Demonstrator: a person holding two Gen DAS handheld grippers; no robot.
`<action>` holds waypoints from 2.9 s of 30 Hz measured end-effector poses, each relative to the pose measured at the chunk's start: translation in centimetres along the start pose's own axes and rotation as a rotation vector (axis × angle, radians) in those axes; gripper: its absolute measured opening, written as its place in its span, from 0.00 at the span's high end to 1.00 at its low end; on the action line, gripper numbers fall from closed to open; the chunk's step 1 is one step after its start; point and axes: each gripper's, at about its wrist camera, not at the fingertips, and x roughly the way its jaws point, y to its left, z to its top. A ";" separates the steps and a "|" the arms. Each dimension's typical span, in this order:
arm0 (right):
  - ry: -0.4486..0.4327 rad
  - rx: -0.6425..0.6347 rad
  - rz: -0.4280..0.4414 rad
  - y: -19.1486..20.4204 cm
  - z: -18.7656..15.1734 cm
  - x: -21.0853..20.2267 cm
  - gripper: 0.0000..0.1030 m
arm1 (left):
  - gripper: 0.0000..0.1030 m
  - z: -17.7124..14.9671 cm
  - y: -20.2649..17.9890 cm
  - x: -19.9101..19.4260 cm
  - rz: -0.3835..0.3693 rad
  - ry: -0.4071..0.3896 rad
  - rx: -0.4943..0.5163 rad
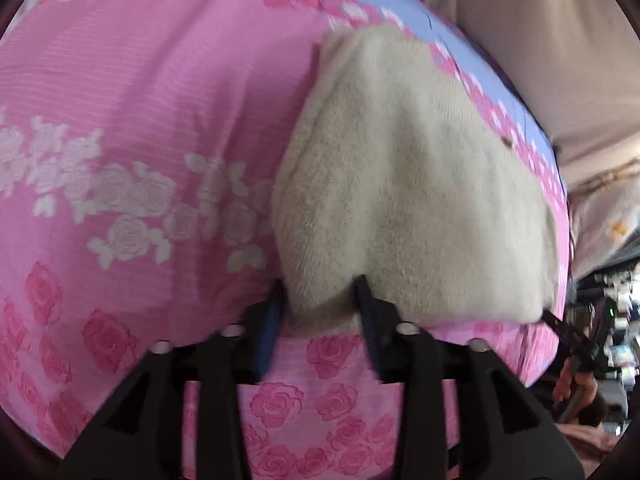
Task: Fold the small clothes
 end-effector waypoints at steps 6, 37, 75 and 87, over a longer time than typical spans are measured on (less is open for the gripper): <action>0.082 0.047 0.006 0.2 2.8 3.3 0.38 | 0.20 1.5 -0.2 1.4 0.067 0.014 -0.068; 0.144 -0.482 0.085 21.4 1.6 9.5 0.94 | 0.89 3.6 -6.5 -6.3 -0.196 -0.163 -0.112; 0.013 0.182 0.404 1.1 5.3 -0.5 0.31 | 0.21 -5.4 -35.7 2.1 -0.170 0.106 0.661; 0.160 -0.018 0.208 9.6 6.9 5.5 0.46 | 0.21 -2.6 -29.2 -0.7 0.103 -0.036 0.537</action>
